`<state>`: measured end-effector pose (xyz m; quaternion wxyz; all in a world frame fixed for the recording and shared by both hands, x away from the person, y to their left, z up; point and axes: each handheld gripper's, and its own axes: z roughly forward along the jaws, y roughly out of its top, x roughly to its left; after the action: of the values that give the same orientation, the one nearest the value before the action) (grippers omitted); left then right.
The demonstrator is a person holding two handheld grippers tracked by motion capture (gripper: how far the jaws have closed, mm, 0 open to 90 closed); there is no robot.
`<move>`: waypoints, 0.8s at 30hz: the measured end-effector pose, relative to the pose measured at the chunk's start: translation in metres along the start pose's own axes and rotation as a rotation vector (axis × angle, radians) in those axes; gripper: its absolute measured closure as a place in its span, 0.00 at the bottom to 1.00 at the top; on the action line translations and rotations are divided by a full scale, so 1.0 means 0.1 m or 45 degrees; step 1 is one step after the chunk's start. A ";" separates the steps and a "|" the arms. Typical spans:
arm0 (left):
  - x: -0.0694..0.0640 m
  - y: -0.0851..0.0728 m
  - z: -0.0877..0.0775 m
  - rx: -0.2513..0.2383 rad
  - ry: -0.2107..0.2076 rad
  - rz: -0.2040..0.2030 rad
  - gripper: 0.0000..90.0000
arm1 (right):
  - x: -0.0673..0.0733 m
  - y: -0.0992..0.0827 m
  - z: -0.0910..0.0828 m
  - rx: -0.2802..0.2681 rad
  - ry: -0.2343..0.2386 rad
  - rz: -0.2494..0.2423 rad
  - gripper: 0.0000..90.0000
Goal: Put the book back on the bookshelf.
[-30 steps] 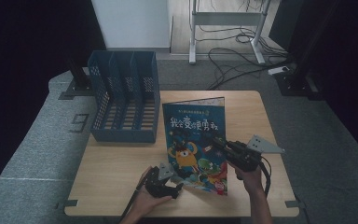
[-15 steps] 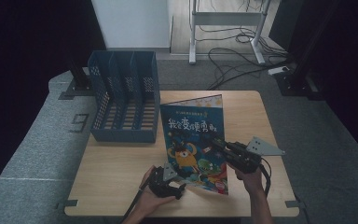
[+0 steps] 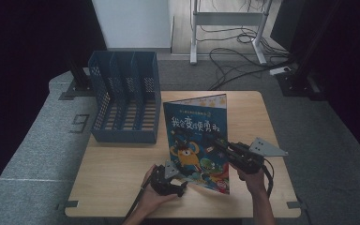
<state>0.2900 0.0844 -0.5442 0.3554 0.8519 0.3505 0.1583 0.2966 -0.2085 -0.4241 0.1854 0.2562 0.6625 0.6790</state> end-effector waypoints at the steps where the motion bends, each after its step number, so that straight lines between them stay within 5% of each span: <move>1: 0.00 0.01 0.01 0.000 0.004 -0.002 0.11 | 0.00 0.00 0.00 -0.001 0.002 -0.002 0.91; 19: 0.08 0.02 -0.04 -0.065 0.049 -0.031 0.16 | -0.05 -0.02 -0.03 -0.015 0.059 0.003 0.91; 24: 0.11 0.05 -0.11 -0.091 0.017 -0.042 0.16 | -0.07 -0.03 -0.04 -0.015 0.065 0.011 0.91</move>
<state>0.2944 0.0952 -0.5330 0.3858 0.8318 0.3609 0.1706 0.2995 -0.2154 -0.4279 0.1671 0.2404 0.6619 0.6901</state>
